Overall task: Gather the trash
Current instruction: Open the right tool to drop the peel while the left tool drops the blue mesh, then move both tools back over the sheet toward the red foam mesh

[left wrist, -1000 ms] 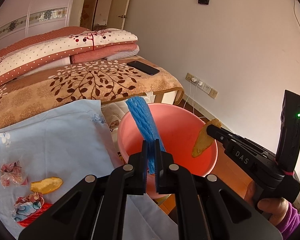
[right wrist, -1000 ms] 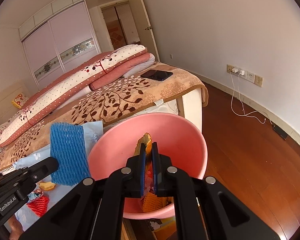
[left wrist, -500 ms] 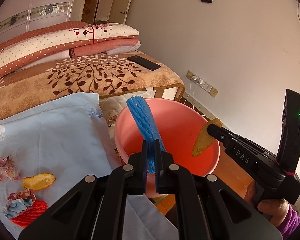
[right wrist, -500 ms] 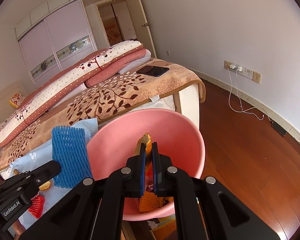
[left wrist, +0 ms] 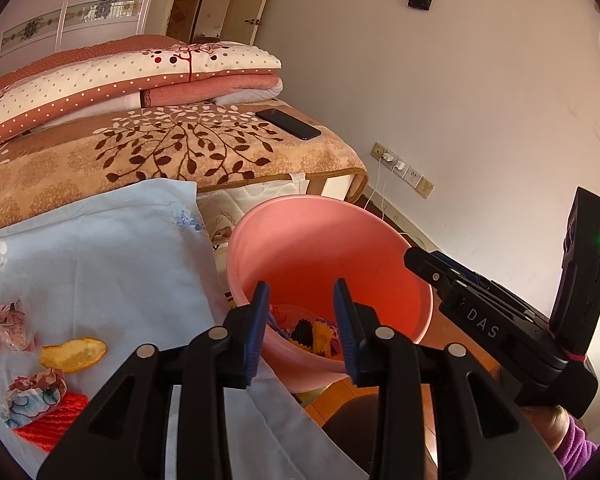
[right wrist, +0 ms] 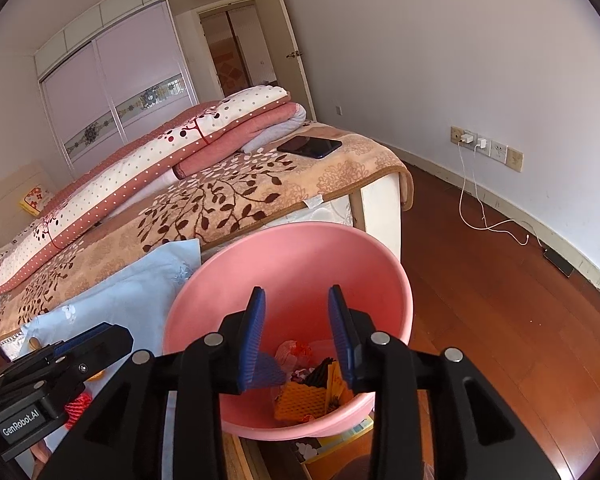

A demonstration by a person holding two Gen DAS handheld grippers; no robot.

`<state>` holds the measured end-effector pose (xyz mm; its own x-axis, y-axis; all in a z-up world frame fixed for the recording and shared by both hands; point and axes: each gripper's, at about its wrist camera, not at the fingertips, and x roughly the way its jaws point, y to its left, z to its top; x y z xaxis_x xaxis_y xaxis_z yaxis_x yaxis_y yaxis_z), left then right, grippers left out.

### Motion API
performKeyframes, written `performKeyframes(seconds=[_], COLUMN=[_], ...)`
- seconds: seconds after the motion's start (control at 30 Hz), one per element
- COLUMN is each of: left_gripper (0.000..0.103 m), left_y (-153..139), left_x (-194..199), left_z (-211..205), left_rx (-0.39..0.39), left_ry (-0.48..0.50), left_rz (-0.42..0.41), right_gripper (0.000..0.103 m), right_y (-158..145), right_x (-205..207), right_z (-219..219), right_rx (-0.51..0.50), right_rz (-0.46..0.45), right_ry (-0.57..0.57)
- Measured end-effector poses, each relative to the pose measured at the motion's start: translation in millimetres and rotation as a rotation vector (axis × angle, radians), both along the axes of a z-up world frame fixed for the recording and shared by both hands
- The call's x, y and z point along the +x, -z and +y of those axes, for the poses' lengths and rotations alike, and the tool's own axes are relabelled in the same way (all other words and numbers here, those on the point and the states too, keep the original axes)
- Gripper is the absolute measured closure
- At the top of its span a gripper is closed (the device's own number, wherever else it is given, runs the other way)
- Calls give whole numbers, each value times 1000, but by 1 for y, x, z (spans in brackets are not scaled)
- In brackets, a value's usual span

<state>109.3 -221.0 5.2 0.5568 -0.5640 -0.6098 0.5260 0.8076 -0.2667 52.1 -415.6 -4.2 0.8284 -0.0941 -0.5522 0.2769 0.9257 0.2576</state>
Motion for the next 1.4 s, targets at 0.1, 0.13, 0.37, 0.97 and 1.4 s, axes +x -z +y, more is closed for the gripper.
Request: performKeyframes(seconds=[0.1, 0.13, 0.37, 0.97, 1.4], left_gripper=[70, 70, 70, 70, 70], left_y=[-3, -4, -14, -26, -19], left_x=[-2, -2, -8, -15, -22], left_z=[4, 6, 20, 96, 154], left_rx=[-4, -6, -9, 10, 36], left_ry=[-10, -14, -45, -215, -324], left_rz=[-5, -6, -50, -82, -75], right_gripper=[68, 68, 64, 56, 56], right_y=[-2, -2, -10, -16, -7], right_x=[-3, -3, -7, -12, -21], right_z=[4, 6, 22, 97, 146], right_rx=[-2, -4, -9, -21, -70], right_rz=[-5, -6, -17, -3, 19], right_ry=[-10, -14, -48, -240, -359])
